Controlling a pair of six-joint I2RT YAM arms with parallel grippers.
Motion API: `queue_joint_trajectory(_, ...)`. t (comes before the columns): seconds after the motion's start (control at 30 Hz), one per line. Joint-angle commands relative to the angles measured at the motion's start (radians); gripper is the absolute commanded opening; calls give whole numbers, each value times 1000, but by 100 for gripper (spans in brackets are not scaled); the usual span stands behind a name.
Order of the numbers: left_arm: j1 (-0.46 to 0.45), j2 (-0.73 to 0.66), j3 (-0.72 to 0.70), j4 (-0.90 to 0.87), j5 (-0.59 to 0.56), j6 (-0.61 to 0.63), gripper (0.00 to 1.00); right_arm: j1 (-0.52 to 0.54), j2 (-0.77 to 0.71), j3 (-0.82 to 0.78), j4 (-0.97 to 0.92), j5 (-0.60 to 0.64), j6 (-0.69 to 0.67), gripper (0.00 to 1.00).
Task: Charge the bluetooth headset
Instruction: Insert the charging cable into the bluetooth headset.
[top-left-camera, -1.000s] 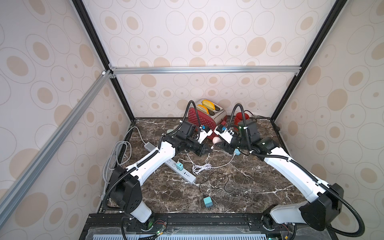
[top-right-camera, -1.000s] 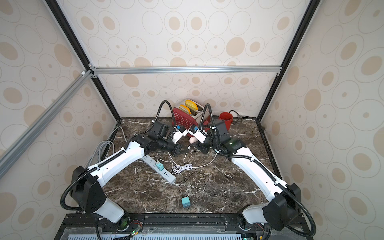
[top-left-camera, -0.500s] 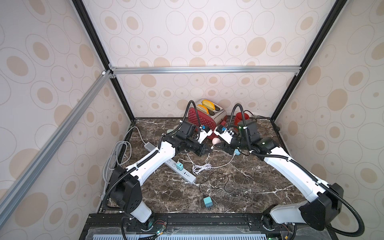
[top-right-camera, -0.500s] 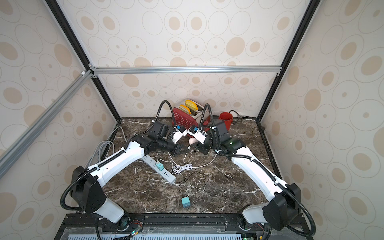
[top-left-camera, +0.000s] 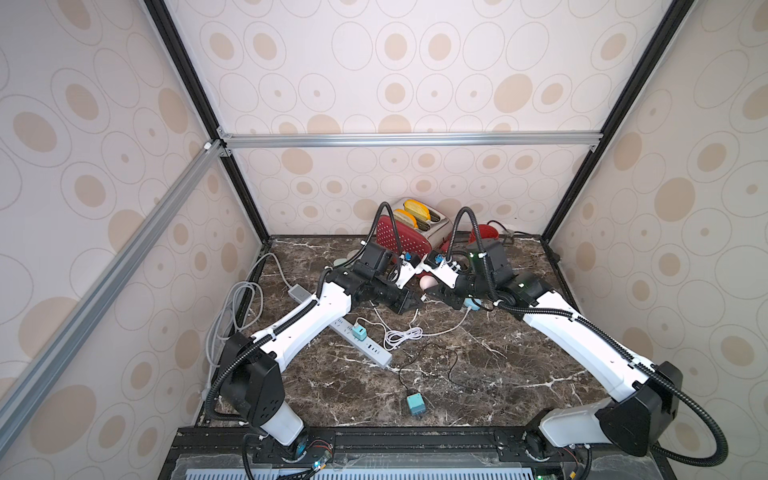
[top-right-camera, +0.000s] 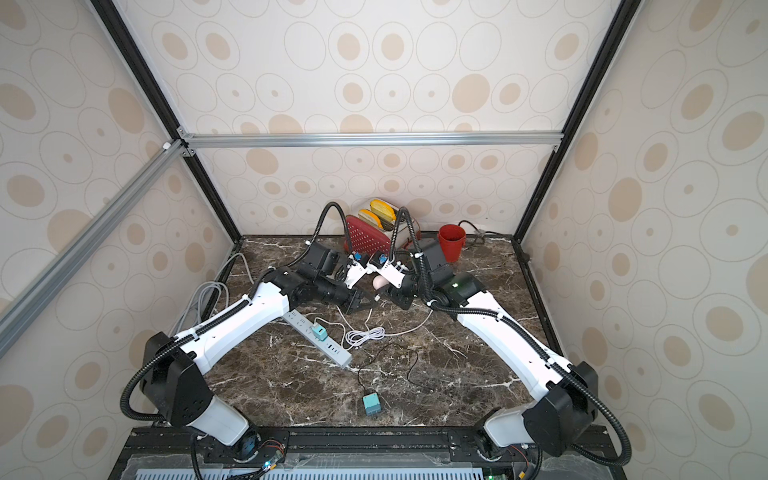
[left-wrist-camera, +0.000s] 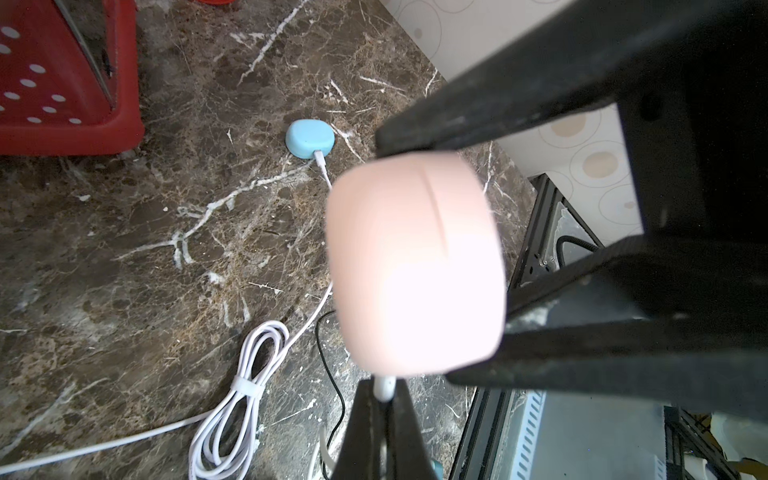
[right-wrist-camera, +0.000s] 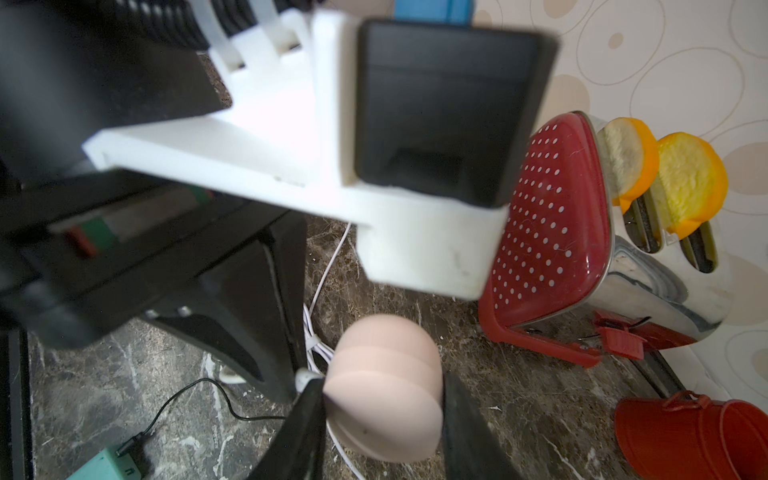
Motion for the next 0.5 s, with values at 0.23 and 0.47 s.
queue_joint_trajectory(0.23, -5, -35, 46, 2, -86, 37, 0, 18, 4, -1, -24, 15, 16, 18)
queue_joint_trajectory(0.47, -5, -49, 45, 19, -70, 16, 0, 17, -5, -3, -24, 2, 26, 18)
